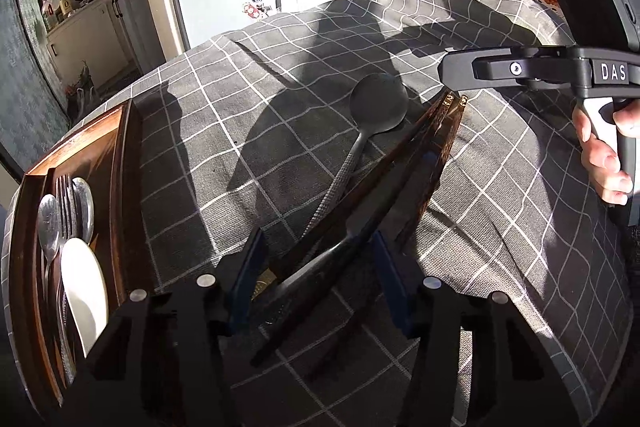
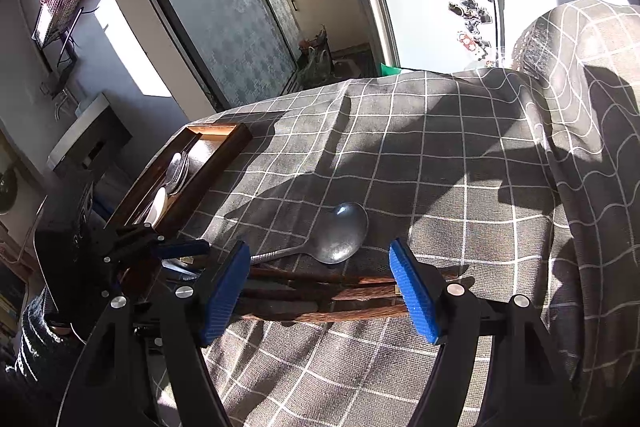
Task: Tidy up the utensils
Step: 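Grasp a pair of dark gold-tipped chopsticks with the left tool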
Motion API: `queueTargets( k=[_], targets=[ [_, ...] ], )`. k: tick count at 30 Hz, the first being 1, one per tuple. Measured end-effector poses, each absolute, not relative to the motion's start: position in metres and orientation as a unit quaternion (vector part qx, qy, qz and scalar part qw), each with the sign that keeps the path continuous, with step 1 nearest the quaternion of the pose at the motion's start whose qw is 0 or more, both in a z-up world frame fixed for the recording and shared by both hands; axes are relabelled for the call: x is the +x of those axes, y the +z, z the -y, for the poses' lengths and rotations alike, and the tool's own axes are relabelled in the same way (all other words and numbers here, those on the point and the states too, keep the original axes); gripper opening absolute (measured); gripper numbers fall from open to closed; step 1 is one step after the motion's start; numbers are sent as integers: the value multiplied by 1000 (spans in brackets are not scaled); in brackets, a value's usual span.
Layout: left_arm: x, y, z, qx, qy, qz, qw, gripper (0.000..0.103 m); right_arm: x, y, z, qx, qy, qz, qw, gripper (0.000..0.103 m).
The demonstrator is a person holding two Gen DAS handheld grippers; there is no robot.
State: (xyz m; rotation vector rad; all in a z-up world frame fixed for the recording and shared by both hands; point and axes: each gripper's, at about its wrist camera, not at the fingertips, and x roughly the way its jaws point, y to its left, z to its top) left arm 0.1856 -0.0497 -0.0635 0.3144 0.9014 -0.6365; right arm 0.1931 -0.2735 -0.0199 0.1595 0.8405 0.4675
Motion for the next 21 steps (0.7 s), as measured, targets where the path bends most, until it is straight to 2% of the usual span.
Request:
queueTargets(
  k=[1, 6, 8, 18, 20, 21],
  targets=[
    [184, -63, 50, 148, -304, -427, 839, 44, 193, -20, 273, 76, 225, -404, 884, 73],
    [179, -62, 50, 152, -308, -425, 837, 39, 193, -20, 274, 76, 224, -404, 884, 73],
    [177, -62, 51, 155, -316, -425, 834, 30, 193, -21, 273, 76, 224, -405, 883, 73],
    [164, -60, 58, 183, -344, -422, 818, 22, 194, -24, 272, 73, 223, -408, 882, 73],
    [162, -55, 57, 174, -350, -420, 819, 8, 194, -25, 273, 75, 223, -407, 882, 73],
    [161, -55, 57, 179, -349, -418, 819, 8, 194, -25, 273, 74, 223, -407, 883, 73]
  ],
)
